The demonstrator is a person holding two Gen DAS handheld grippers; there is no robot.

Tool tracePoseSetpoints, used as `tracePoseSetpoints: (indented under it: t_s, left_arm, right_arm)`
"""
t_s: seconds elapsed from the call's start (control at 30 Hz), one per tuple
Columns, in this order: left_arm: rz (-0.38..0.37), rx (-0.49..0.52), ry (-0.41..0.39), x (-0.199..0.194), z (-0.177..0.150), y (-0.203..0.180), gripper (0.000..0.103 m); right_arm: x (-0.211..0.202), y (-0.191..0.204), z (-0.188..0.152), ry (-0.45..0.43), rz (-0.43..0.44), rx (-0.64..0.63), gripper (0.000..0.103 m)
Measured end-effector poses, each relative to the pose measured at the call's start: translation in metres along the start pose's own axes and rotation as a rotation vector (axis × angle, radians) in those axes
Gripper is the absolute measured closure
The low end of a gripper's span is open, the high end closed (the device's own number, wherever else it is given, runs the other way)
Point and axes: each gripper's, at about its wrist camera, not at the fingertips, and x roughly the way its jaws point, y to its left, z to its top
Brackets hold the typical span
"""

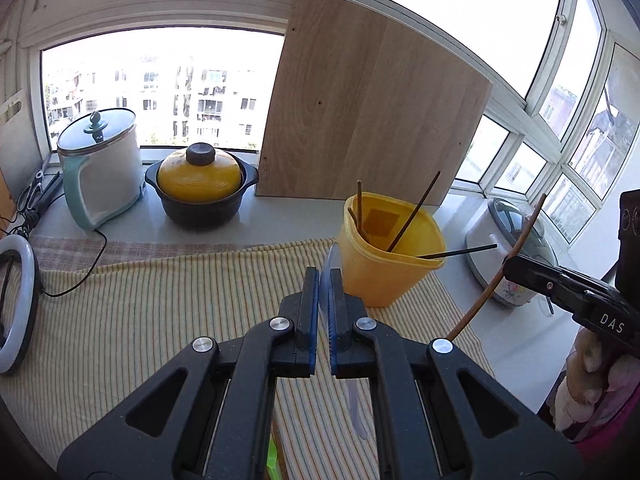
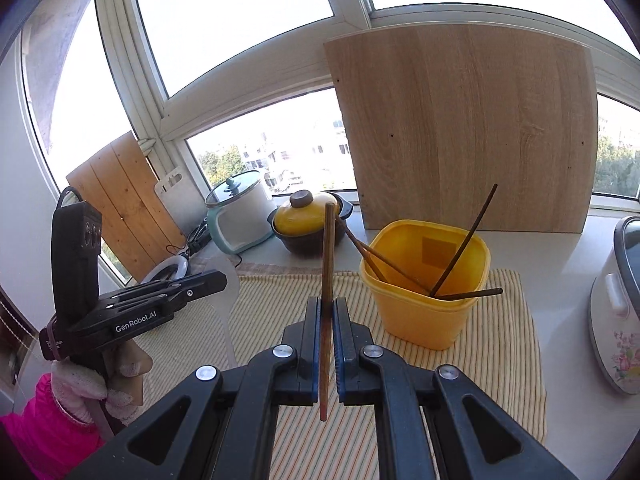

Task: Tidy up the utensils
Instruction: 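Lift the spoon and chopstick and carry both over the yellow container, then lower both items into the yellow container and open both tools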

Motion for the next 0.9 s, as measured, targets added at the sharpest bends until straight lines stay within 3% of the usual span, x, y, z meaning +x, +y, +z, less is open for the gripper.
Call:
tracePoseSetpoints:
  t_s: [0.47, 0.9]
  left_arm:
    - [-0.008, 0.023, -0.062, 0.031, 0.046, -0.029, 0.101]
    - [-0.022, 0.055, -0.089, 0.061, 0.077, -0.049, 0.101]
  right_arm:
    - [-0.010, -0.041, 0.041, -0.119, -0.035, 0.060, 0.100]
    - [-0.012, -0.078, 0.055, -0.203, -0.039, 0.158, 0.100]
